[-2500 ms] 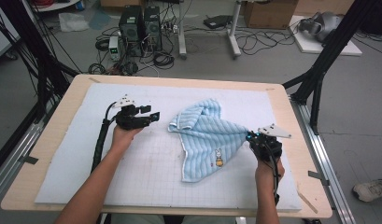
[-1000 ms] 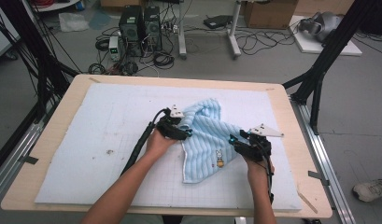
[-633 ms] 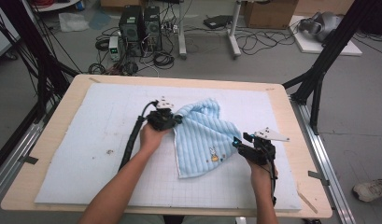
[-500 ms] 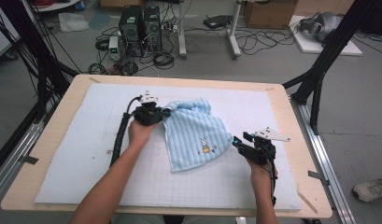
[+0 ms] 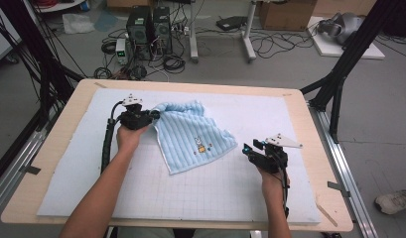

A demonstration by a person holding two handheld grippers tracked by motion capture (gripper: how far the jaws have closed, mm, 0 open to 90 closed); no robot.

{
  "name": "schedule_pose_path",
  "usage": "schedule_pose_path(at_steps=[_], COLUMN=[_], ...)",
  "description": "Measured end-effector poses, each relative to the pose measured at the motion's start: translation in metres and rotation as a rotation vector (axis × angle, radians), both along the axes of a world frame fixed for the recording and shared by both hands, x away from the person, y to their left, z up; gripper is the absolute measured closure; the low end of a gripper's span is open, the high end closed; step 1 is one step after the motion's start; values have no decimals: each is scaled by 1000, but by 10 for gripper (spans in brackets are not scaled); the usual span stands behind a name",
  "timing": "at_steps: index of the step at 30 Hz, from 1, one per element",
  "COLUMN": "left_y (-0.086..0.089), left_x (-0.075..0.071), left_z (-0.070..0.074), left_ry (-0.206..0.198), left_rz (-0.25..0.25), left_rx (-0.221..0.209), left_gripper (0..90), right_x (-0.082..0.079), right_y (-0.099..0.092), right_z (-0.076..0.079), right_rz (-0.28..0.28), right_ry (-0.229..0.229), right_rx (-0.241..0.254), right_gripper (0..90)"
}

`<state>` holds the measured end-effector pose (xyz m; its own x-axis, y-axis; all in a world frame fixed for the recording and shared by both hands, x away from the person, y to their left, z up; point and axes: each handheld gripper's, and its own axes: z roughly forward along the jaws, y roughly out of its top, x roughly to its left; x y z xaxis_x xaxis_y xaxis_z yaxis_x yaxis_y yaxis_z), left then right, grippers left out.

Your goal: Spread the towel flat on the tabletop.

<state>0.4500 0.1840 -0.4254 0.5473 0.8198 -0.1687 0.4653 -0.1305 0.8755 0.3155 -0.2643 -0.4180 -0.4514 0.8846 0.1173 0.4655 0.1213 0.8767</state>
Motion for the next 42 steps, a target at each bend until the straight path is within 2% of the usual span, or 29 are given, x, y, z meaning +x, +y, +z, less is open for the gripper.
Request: schedule_pose_path(at_steps=[7,11,12,14,17,22,25,26,28,29,30,33,37,42], left_y=[17,27,27,28,34,44,48,50,53,54,56,58,57,51], left_x=[4,6,7,7,5,-1,-6,-7,-9,-11,-12,-14,-18,-26], left_z=[-4,-7,-8,-10,-8,-4,-3,-3,-4,-4,-5,-5,-2,4], left_ry=[-3,8,18,31,24,3,-14,-14,-21,-19,-20,-17,-20,-41], left_rz=[49,78,84,101,133,136,137,134,131,129,130,126,103,75], left_rx=[-13,-21,-24,-44,-83,-104,-95,-94,-93,-96,-94,-98,-98,-76], left_gripper=[778,763,717,511,362,325,322,323,323,323,323,321,319,321], right_x=[4,16,19,26,39,59,72,75,78,79,80,78,69,47], right_y=[0,8,11,20,38,62,74,77,80,81,82,80,77,70], right_z=[-2,-7,-8,-11,-16,-20,-25,-28,-30,-30,-31,-29,-27,-26], right_rz=[0,18,26,47,74,100,110,109,122,132,142,151,166,179], right_ry=[-3,26,37,49,75,103,139,150,149,157,157,175,188,185], right_rx=[-7,-15,-11,-10,-39,-88,-130,-143,-170,-171,-180,-173,-185,-180], right_gripper=[633,652,642,600,549,476,481,502,603,677,696,841,851,851])
